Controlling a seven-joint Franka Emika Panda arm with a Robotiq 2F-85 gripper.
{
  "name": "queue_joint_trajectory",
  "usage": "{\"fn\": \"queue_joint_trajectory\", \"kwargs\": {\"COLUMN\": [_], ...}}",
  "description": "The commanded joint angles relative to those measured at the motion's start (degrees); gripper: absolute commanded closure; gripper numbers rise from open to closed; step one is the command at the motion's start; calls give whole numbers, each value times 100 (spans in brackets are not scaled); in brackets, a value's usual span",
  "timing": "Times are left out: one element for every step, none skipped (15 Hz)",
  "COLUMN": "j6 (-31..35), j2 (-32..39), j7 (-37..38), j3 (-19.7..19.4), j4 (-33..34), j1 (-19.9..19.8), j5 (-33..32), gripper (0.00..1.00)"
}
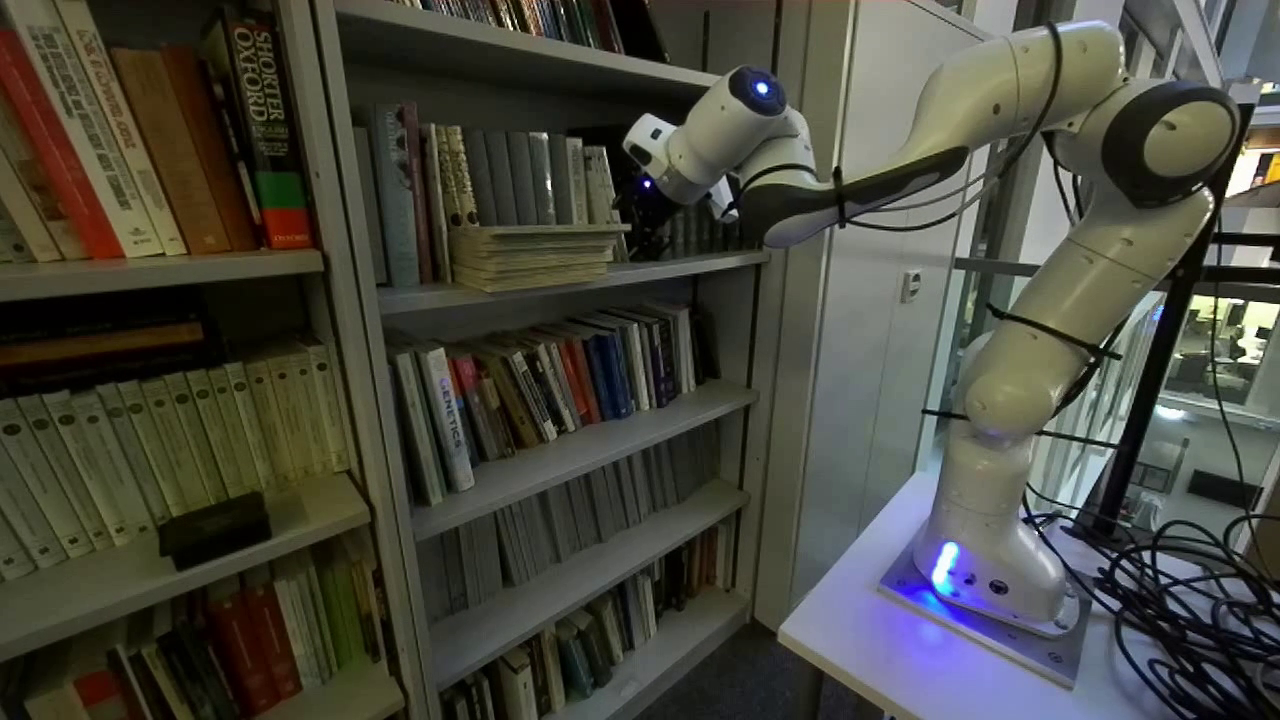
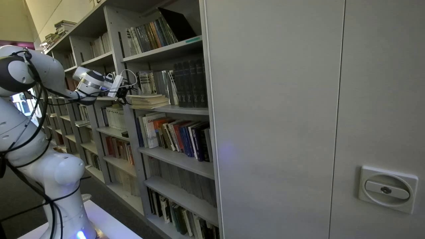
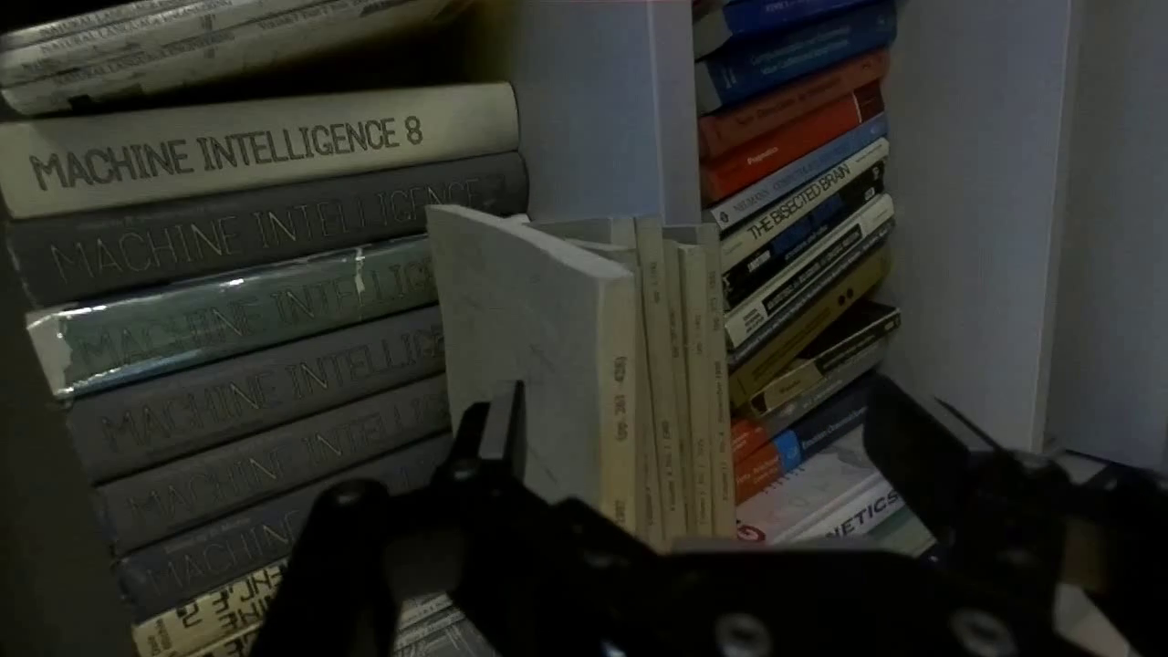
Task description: Pick up the book on top of the pile of books on the bookshelf and then put it on top of the books that are arranged on the shelf
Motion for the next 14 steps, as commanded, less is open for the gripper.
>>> {"fn": "queue_joint_trajectory", "kwargs": {"j6": [-159, -120, -86, -23, 42, 95, 146, 171, 185, 194, 196, 199, 204, 208], "j2": [202, 248, 287, 338, 393, 434, 477, 513, 546, 581, 621, 649, 670, 698], "j7": [-20, -12, -7, -16, -43, -64, -86, -82, -80, -74, -61, -52, -50, -49], "j3": [62, 65, 63, 42, 15, -4, -23, -28, -31, -32, -28, -23, -23, -24], "j4": [283, 335, 381, 444, 517, 576, 644, 699, 747, 794, 843, 875, 900, 930], "j1": [67, 60, 54, 52, 53, 61, 67, 66, 65, 63, 59, 58, 59, 60], "j5": [-150, -153, -156, -149, -140, -124, -110, -102, -98, -100, -106, -110, -110, -106], "gripper": [0, 0, 0, 0, 0, 0, 0, 0, 0, 0, 0, 0, 6, 26]}}
